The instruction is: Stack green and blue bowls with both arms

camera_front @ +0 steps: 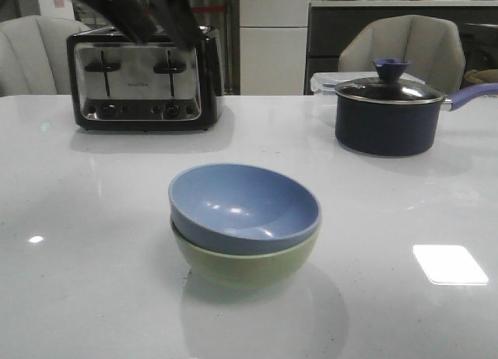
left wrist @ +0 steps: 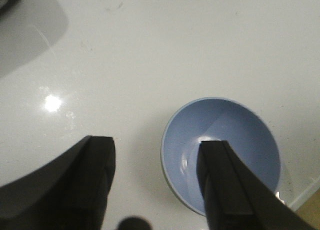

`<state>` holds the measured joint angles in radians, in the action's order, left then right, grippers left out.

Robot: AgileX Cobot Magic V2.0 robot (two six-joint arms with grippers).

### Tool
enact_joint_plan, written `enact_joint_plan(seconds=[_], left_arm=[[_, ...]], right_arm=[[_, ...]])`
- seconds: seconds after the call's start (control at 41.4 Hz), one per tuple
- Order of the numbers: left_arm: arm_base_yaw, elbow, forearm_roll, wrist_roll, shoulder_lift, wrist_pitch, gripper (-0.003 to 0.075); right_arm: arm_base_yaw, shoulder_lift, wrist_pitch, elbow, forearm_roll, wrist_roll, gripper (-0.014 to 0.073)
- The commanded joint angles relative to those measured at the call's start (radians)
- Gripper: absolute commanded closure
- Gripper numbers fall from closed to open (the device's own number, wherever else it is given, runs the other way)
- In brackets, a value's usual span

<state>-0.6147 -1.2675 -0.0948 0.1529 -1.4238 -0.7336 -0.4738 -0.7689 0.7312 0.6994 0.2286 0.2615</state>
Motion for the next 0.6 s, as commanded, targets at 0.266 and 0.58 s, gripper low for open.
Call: enact_joint_plan(seconds=[0.266,0.58], left_arm=[[-0.008,0.234,0.003,0.000,0.455,0.028,0.0286],[-0.008,0.501,0.003,0.000,0.682,0.041,0.0287]], right_arm=[[-0.001,0.008,-0.056,0.024,0.004,0.014,0.0209],[-0.001,0.008,-0.051,0.024,0.004,0.014,0.0209]])
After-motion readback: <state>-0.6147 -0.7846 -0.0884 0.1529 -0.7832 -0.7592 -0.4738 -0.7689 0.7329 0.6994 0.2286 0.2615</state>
